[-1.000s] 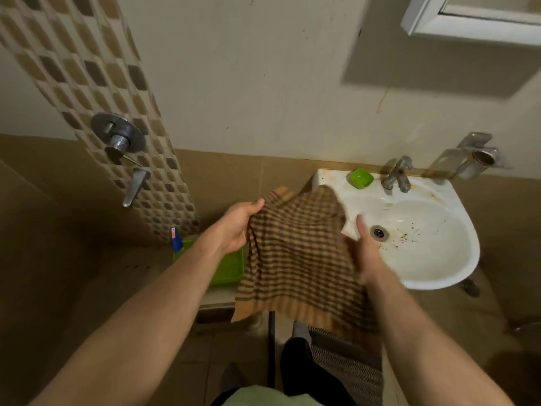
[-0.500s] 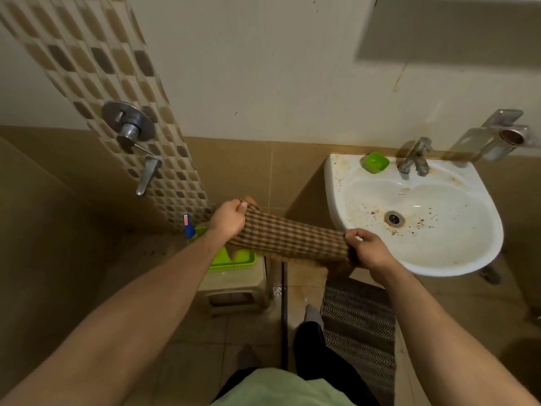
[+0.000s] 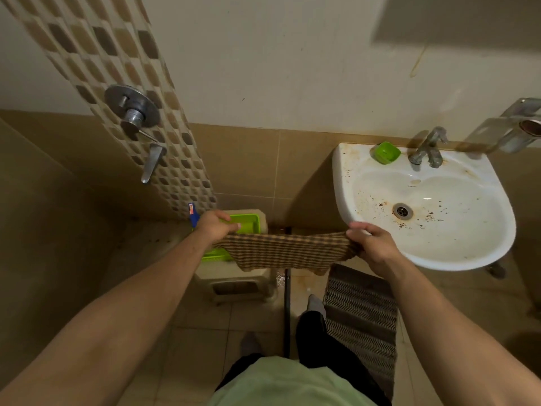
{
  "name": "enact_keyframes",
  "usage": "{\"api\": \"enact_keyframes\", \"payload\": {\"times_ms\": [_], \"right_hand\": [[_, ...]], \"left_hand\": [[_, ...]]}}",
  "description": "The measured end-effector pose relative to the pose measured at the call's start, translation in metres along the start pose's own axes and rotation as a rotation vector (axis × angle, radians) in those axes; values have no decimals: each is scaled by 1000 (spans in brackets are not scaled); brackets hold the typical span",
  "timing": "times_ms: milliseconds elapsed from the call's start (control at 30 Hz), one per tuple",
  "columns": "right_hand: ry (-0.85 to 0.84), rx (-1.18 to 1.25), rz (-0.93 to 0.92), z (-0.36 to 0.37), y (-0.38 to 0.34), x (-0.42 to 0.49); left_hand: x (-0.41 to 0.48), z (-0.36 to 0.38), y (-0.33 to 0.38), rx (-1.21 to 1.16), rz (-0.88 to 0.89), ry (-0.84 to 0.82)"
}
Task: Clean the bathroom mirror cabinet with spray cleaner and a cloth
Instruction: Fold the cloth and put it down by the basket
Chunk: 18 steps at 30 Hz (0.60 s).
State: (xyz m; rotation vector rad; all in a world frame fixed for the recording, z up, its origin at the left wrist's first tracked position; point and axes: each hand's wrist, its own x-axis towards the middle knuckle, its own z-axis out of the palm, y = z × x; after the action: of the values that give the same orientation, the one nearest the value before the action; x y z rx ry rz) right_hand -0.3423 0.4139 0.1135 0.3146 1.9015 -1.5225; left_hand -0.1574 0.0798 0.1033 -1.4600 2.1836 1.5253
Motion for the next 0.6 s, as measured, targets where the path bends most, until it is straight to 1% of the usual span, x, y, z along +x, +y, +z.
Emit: {"api": "enact_keyframes", "payload": {"times_ms": [33,67,100,167,200,233,267,300,333,400,500,600], "right_hand": [[-40,-46,-33,0,4,-1],[-79,-144,-69,0,9,-1],[-121,-312,-114,0,13,-1],[-197,-811,-229,1,15,1],[-200,-1062,-301,3,16,2],[-182,-1260,-380,6,16,3],[-159,-1399,-448,8,16,3],[-138,-1488,-499,11,16,4],[-123,-1535,-541,12,16,6],[-114,-1539,-593,13,15,8],[-117,-1533,-604,10,15,11],[-58,-1477,-585,8,11,13]], "left_hand": [[-2,1,-1,-35,18,-46],[-5,0,-2,-37,54,-94],[-8,-1,-2,-5,101,-137],[-12,-4,1,95,186,-213],[-14,-5,2,132,211,-248],[-14,-5,4,158,229,-280],[-14,-4,4,185,244,-306],[-15,-3,5,227,269,-321],[-15,-2,5,286,308,-321],[-13,-2,2,426,406,-285],[-12,-9,-3,631,512,-136],[-11,-17,-3,623,622,-27]]}}
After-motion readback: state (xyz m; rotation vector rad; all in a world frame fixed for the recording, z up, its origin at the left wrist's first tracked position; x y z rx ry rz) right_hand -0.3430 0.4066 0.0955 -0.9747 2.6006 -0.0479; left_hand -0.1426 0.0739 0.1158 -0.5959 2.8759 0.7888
